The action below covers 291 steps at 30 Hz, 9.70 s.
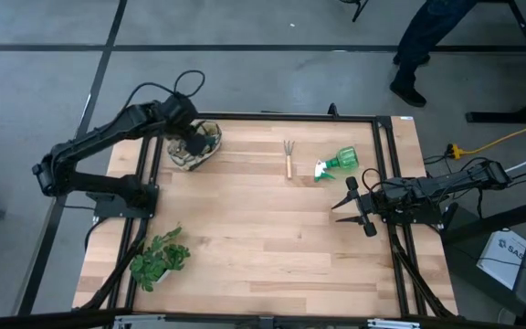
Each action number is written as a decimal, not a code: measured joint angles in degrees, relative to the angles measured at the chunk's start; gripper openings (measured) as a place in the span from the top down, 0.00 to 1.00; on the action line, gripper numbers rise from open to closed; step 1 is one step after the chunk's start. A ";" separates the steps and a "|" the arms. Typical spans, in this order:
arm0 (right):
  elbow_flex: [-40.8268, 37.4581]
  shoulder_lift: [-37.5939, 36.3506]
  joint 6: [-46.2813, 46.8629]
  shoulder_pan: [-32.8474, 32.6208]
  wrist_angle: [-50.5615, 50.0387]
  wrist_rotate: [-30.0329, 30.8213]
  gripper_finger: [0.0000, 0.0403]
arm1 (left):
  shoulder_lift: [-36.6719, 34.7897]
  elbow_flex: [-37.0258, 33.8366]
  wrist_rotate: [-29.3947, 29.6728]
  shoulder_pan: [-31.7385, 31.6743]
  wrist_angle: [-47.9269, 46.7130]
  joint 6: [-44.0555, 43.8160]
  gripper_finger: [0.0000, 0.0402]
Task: Pick & Place Garden tools in Gardening bag
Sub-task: Put the shear scissors into the gardening bag, then put the hand rake into the gardening bag
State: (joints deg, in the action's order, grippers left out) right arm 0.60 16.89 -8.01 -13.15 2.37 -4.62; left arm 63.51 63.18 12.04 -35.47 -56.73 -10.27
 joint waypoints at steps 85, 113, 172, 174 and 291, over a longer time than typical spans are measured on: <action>0.00 0.02 0.00 -0.02 0.00 -0.02 0.52 | -0.35 -11.33 -4.20 -0.56 20.92 2.07 0.65; 0.00 0.00 0.00 0.00 0.00 -0.02 0.52 | -0.31 -11.04 -1.69 13.40 19.30 -5.66 0.67; 2.56 10.25 31.42 1.66 23.50 25.47 0.52 | -5.22 -21.66 20.39 50.10 49.63 -3.91 0.68; 4.94 13.44 34.49 2.59 20.35 25.49 0.52 | -7.67 -24.87 20.40 50.10 52.99 -4.31 0.68; 40.14 72.81 21.17 -9.20 9.27 -8.29 0.83 | -13.57 -32.70 16.74 49.99 51.06 -8.62 0.68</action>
State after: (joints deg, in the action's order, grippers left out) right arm 40.75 89.70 13.16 -22.35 11.64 -12.91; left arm 49.93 30.48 28.77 14.52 -5.67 -18.90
